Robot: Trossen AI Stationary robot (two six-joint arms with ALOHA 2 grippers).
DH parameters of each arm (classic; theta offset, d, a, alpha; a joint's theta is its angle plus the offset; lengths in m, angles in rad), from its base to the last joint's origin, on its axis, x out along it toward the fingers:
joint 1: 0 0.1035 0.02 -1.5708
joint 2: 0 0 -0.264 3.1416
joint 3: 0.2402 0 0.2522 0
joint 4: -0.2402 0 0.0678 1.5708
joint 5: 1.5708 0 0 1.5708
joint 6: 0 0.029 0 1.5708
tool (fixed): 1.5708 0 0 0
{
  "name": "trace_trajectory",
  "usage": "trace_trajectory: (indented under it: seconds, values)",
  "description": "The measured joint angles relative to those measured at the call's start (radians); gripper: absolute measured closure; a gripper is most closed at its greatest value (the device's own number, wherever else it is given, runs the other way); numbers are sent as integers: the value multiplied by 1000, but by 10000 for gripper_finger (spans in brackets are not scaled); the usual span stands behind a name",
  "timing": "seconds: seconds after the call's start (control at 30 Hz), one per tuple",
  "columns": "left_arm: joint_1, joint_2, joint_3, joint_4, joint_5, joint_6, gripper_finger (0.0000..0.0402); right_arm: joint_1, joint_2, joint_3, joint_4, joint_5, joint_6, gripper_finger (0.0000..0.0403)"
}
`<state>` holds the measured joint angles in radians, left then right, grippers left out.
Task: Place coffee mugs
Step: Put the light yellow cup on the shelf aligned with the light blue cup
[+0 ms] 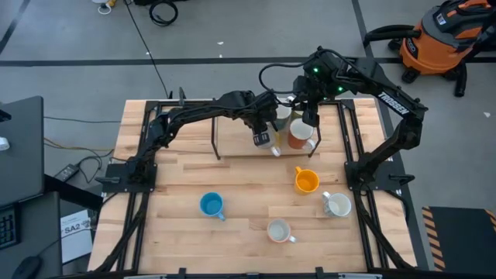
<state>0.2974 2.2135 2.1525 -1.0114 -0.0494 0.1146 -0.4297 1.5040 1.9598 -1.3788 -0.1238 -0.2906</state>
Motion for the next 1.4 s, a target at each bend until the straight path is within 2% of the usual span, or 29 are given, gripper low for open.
trace_trajectory:
  seconds: [1.4]
  values:
    - [-1,0,0,153,-2,-31,321,0,0,0,3,0,0,286]
